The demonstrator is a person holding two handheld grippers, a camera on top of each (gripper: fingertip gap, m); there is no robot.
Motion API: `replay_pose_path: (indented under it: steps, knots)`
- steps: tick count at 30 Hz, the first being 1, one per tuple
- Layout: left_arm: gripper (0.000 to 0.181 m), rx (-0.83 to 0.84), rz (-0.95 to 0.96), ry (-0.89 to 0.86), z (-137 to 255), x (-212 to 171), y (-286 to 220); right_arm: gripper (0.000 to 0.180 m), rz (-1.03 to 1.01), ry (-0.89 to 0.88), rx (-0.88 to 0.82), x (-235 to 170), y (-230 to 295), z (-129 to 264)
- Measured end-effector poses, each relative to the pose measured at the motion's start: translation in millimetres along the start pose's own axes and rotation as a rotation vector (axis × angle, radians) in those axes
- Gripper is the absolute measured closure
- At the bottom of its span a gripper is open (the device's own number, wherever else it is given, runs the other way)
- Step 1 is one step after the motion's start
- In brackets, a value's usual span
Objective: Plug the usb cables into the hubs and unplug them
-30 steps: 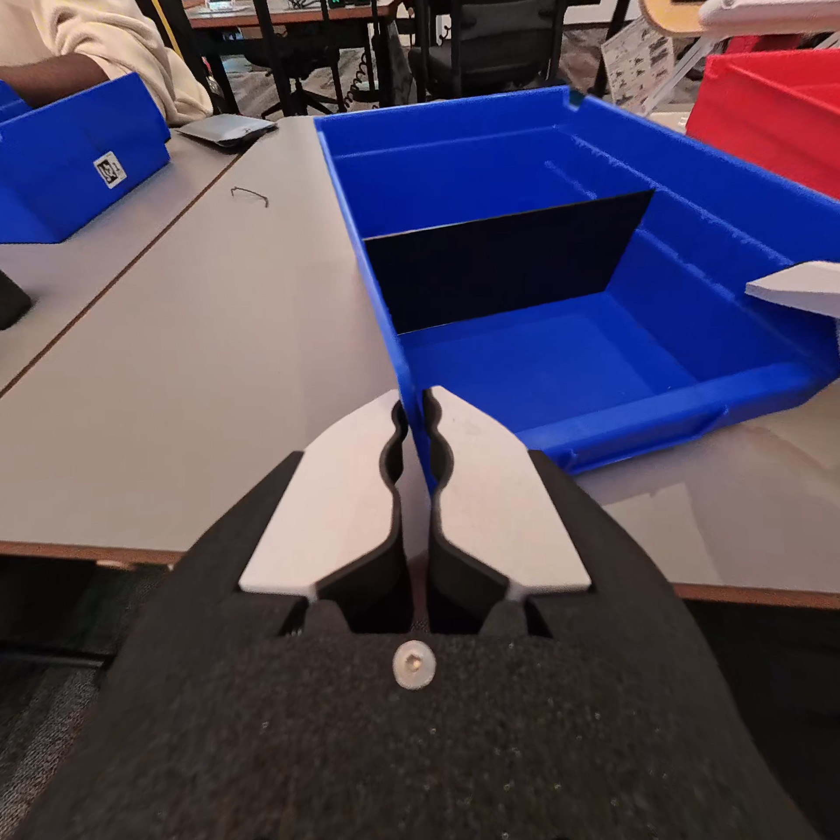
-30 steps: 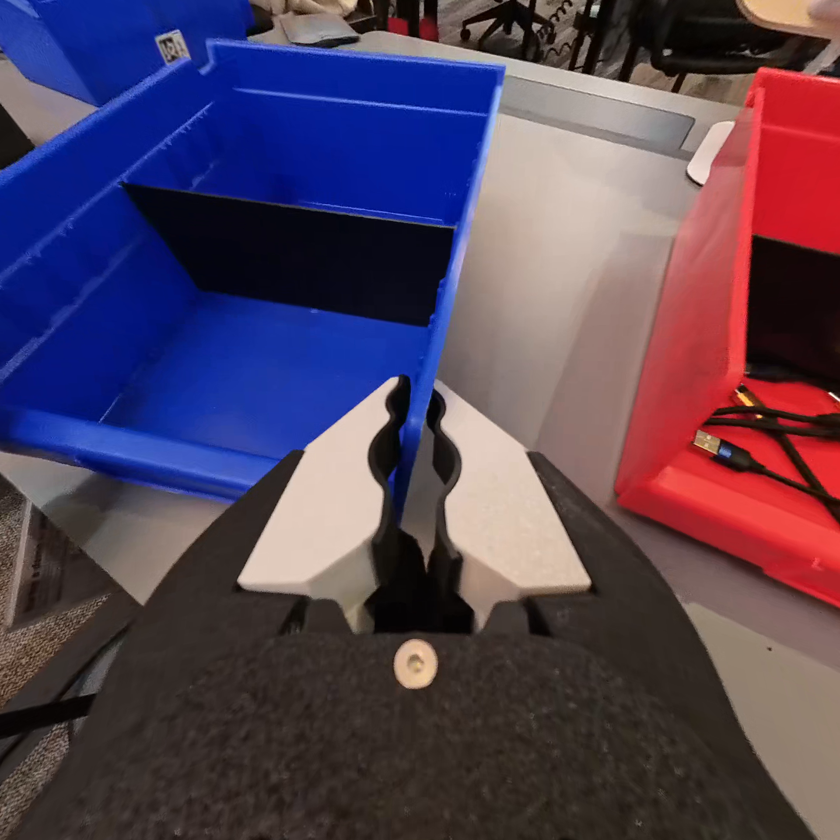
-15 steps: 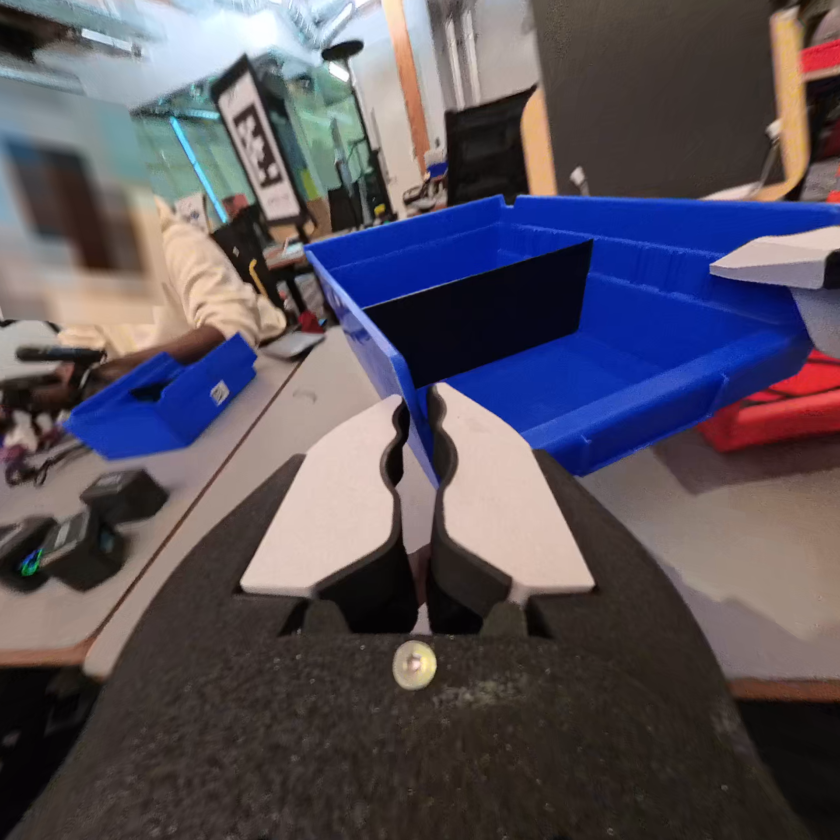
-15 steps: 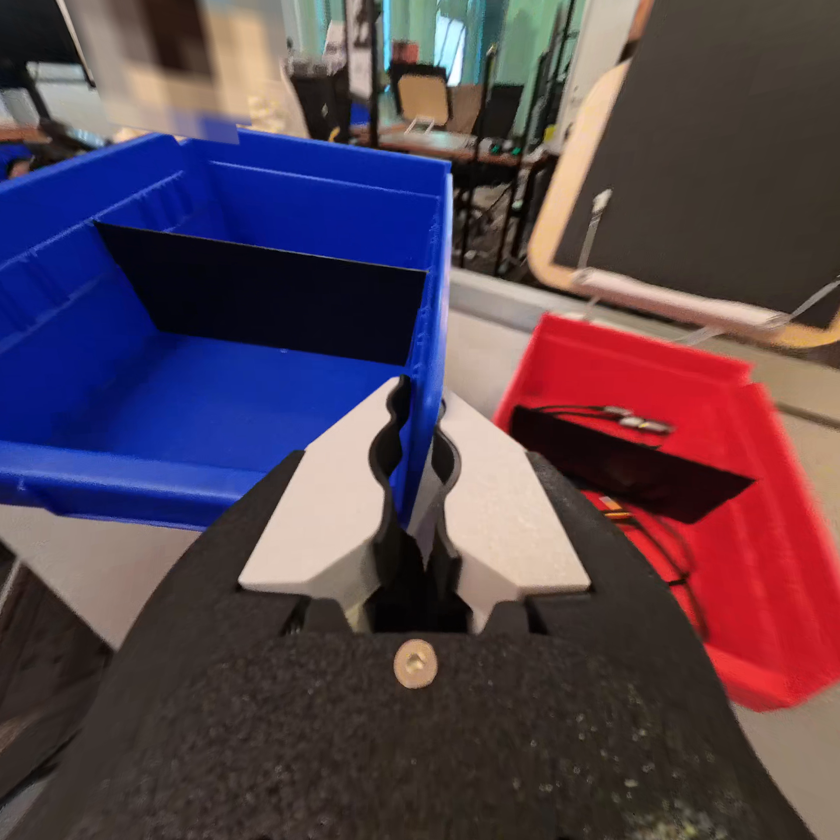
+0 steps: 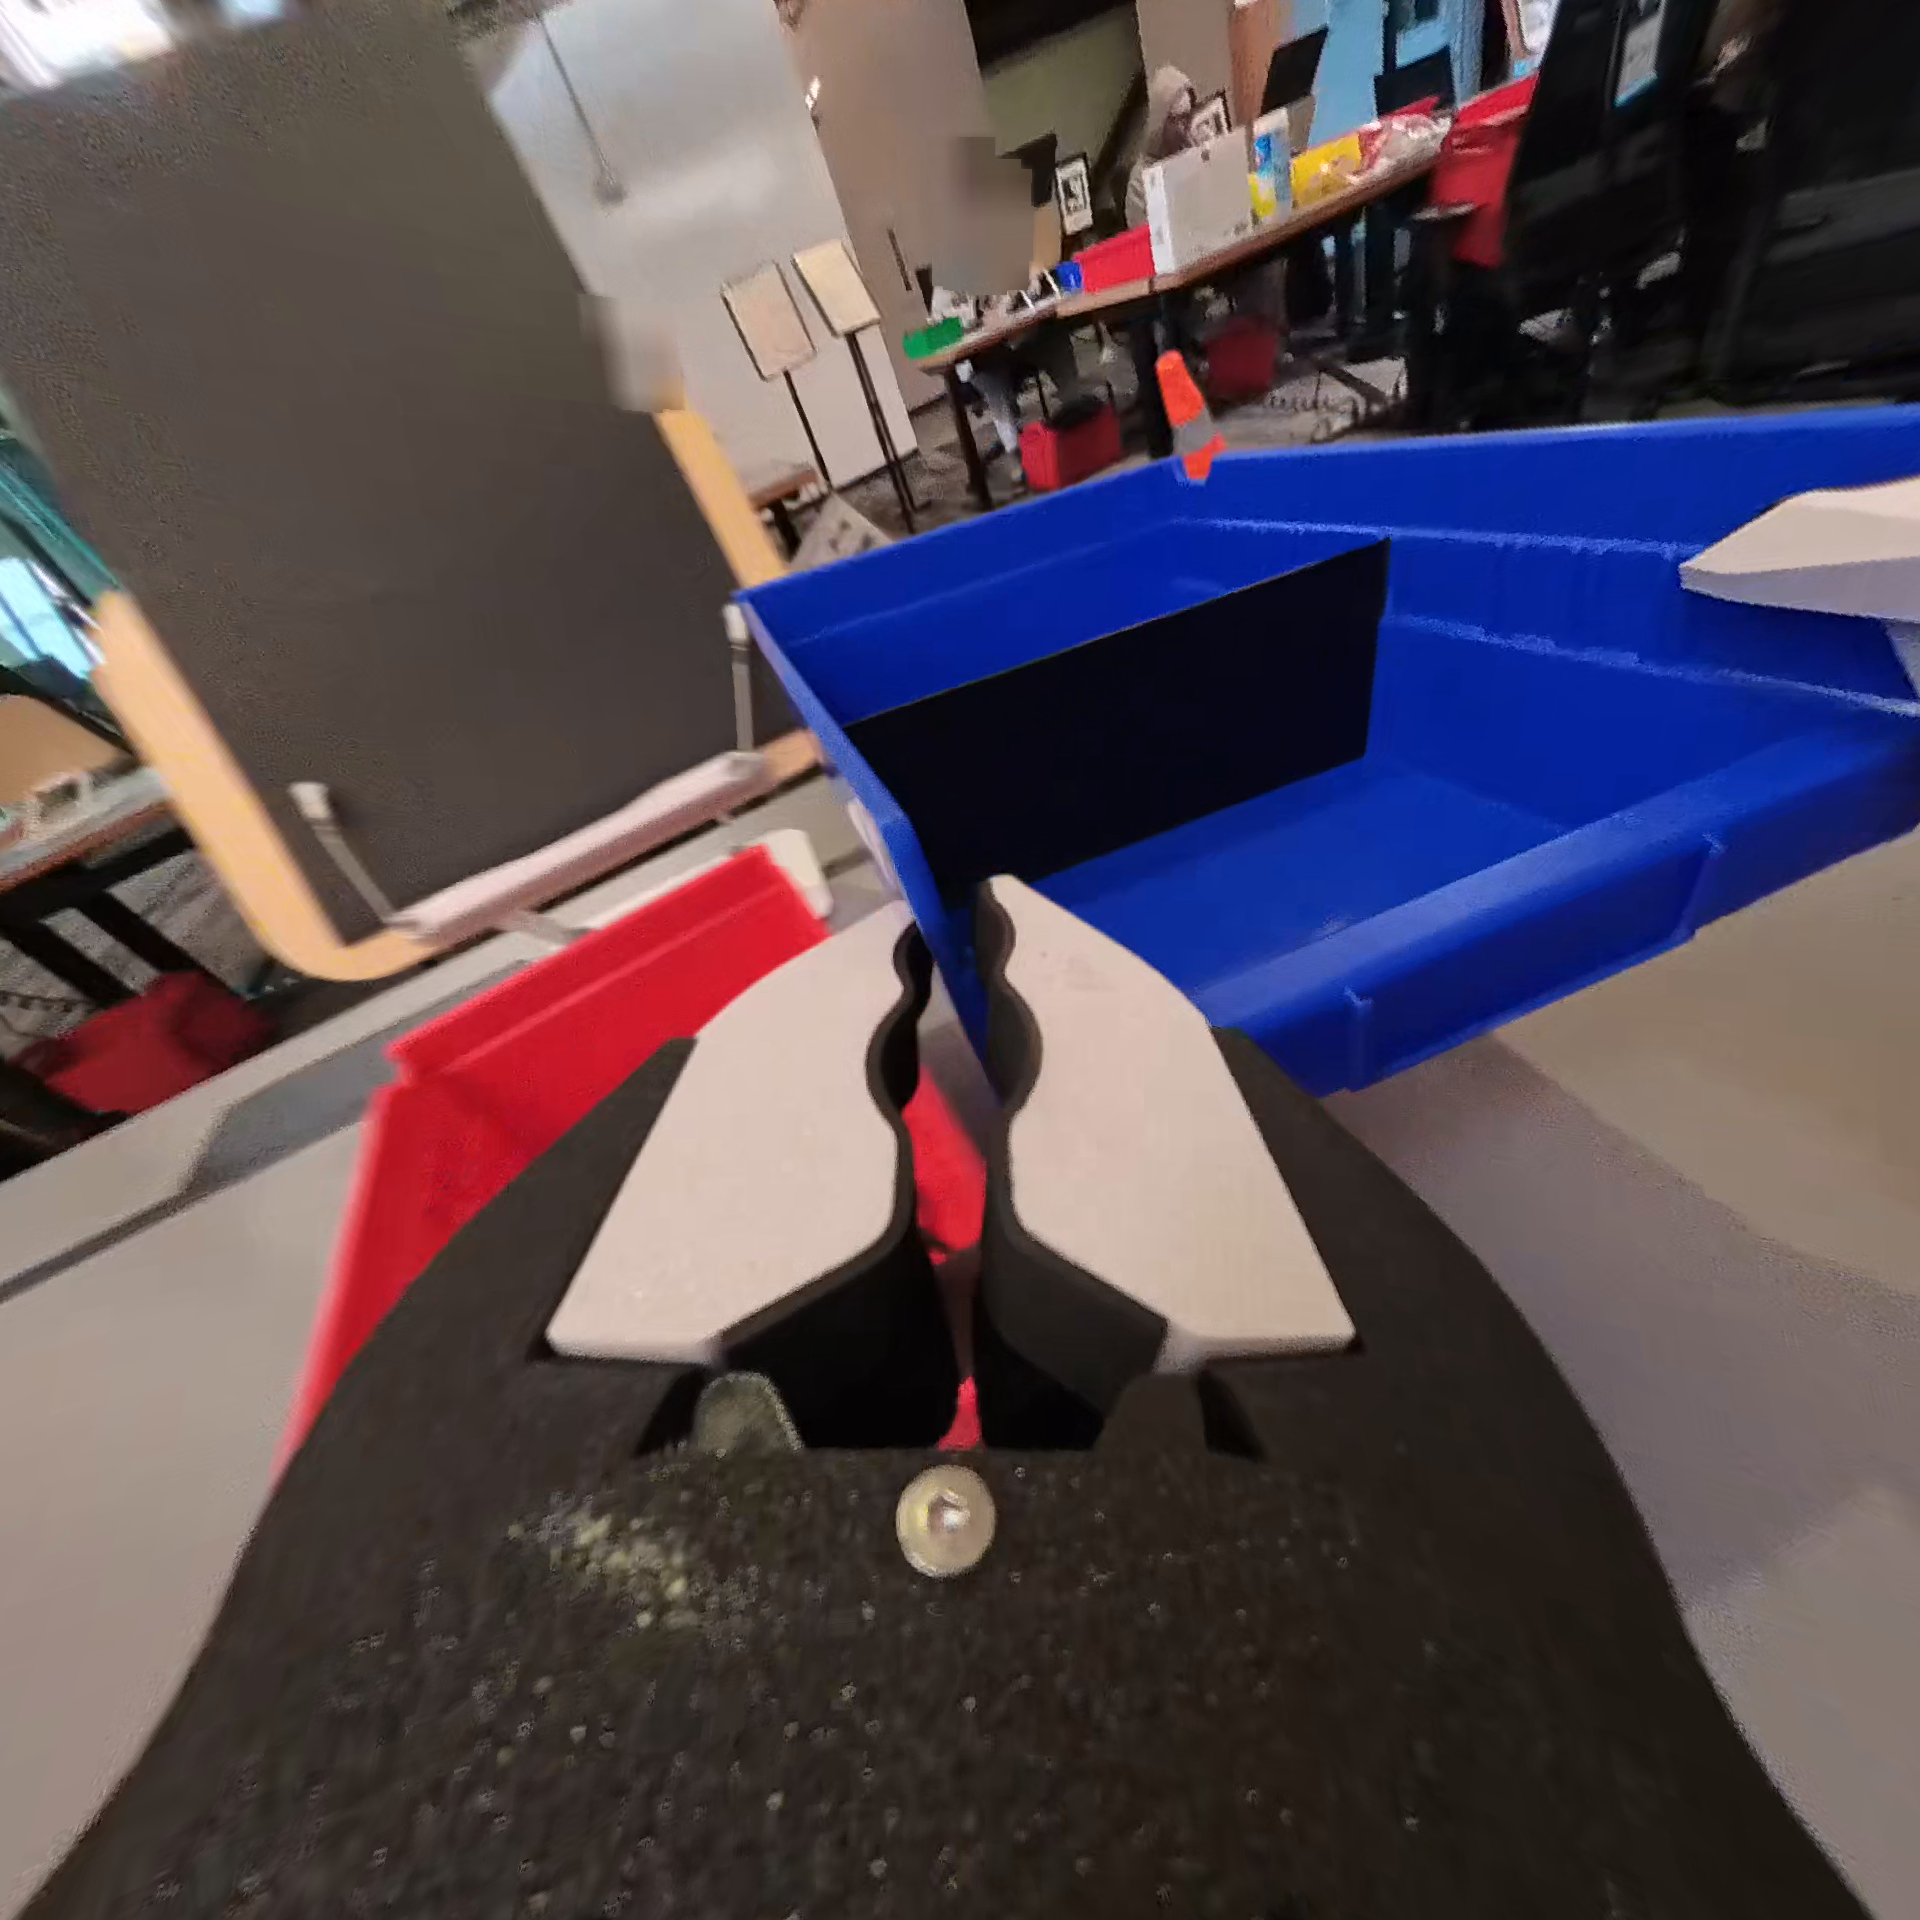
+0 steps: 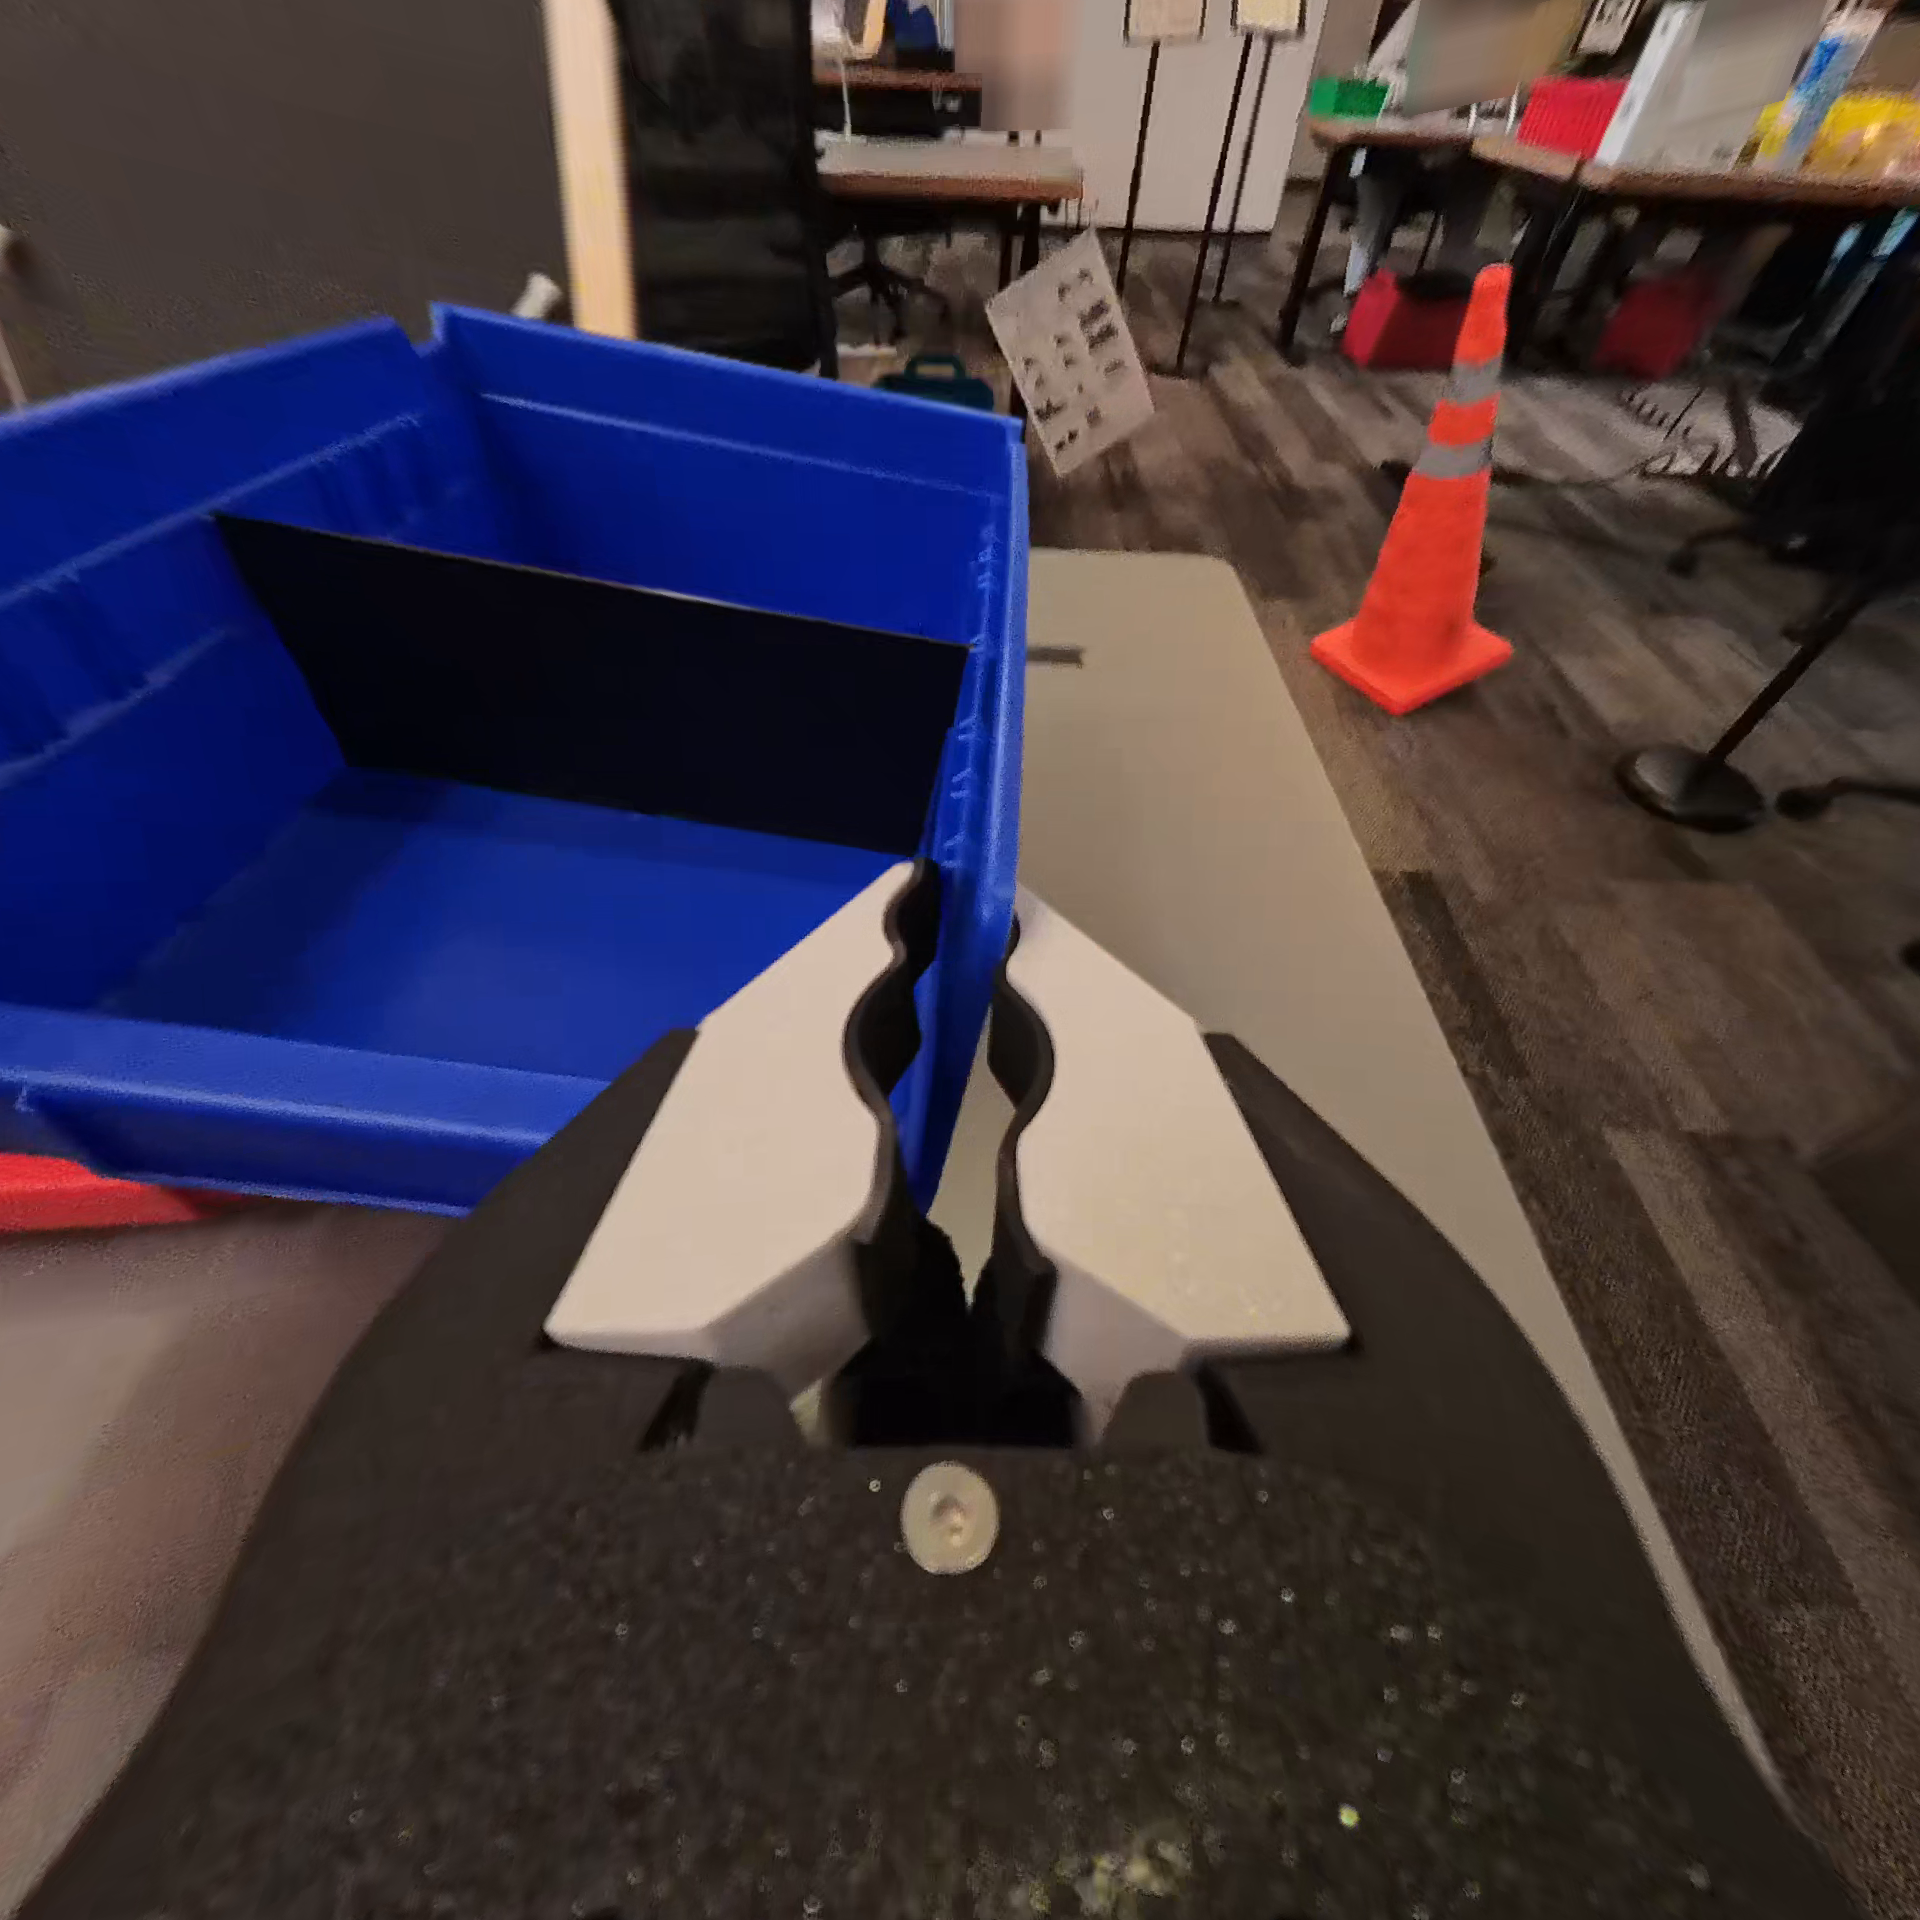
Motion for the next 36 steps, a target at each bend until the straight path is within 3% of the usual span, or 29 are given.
replay_pose_path:
  steps: [6,9,13,17,20,24,28,32,36]
  knots:
    - [0.174,-0.072,0.074,0.116,-52,-39,-75,0.174,0.017,0.035,0.023,-63,-64,-34]
    - [0.173,-0.081,0.093,0.14,-59,-61,-82,0.176,0.065,0.022,0.019,-65,-65,-46]
    - [0.171,-0.094,0.109,0.208,-68,-89,-85,0.174,0.136,0.14,-0.001,-81,-57,-66]
    - [0.164,-0.16,0.075,0.232,-64,-92,-83,0.174,0.064,0.117,-0.002,-80,-53,-65]
    - [0.158,-0.295,0.163,0.269,-45,-86,-74,0.172,0.04,0.107,-0.02,-80,-53,-61]
    - [0.152,-0.409,0.288,0.306,-3,-75,-30,0.164,0.094,0.064,-0.039,-72,-52,-47]
    - [0.149,-0.296,0.286,0.239,40,-76,54,0.159,0.133,0.035,-0.084,-70,-52,-34]
    - [0.141,-0.027,0.237,0.241,65,-122,142,0.154,0.12,-0.072,-0.156,-44,-39,-11]
    - [0.125,0.061,0.282,0.306,62,-179,175,0.15,0.151,-0.169,0.067,-22,54,1]
Point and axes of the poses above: each gripper's, where its closed fingertips meet, z back along the fingers, x out of its top, y = z × x across the jaws, the point moved 5 cm from there along z, back along the fingers, and after that the axes turned 4 degrees about y, right-handed, at the moved point
